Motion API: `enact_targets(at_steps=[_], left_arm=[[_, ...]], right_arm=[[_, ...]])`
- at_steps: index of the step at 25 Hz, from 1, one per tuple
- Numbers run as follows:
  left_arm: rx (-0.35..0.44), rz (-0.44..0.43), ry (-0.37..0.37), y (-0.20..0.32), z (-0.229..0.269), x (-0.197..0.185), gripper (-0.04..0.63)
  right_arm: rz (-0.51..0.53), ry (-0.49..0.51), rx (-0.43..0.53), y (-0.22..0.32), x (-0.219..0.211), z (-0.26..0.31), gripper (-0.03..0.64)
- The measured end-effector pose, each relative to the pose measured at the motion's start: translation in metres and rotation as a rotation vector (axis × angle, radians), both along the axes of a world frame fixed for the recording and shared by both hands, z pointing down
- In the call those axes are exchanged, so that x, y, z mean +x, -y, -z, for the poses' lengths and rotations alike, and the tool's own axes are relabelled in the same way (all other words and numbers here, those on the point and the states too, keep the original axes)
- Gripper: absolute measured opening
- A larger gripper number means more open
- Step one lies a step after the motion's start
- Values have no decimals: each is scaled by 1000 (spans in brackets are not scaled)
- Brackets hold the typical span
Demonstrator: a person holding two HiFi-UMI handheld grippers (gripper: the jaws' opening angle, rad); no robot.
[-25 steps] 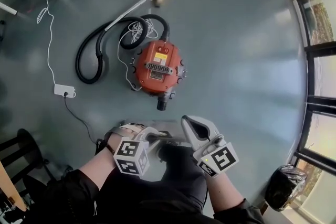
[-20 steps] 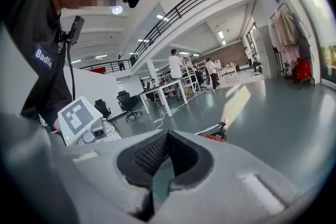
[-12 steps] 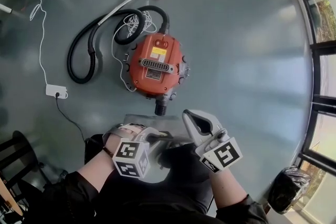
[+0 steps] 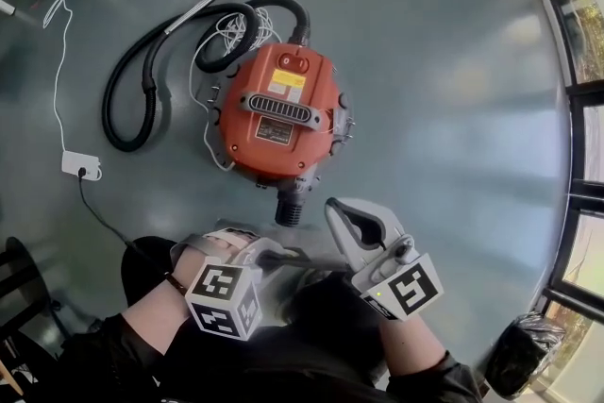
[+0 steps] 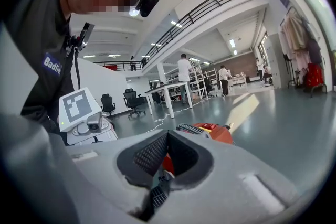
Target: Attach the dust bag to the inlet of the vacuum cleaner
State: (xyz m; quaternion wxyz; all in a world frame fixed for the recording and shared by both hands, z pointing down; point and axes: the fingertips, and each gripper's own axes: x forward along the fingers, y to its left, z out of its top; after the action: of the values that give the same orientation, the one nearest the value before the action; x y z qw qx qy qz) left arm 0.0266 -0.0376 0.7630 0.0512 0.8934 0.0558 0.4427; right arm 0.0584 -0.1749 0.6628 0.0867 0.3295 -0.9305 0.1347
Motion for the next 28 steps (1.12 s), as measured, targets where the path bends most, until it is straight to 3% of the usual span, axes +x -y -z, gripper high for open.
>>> enact_targets(at_steps=[8, 14, 22, 26, 28], left_arm=[[64, 8, -16, 14, -18, 2, 37], [92, 85, -9, 32, -37, -2, 37], [138, 127, -20, 45, -52, 0, 40], [125, 159, -34, 49, -55, -1, 44], [110, 172, -46, 51, -56, -2, 47]], right_arm=[[35, 35, 72, -7, 2, -19, -6], [32, 23, 100, 0, 8, -32, -6], [72, -38, 159, 35, 19, -53, -6], [116, -90, 187, 60, 11, -60, -6], [135, -114, 196, 76, 5, -61, 88]])
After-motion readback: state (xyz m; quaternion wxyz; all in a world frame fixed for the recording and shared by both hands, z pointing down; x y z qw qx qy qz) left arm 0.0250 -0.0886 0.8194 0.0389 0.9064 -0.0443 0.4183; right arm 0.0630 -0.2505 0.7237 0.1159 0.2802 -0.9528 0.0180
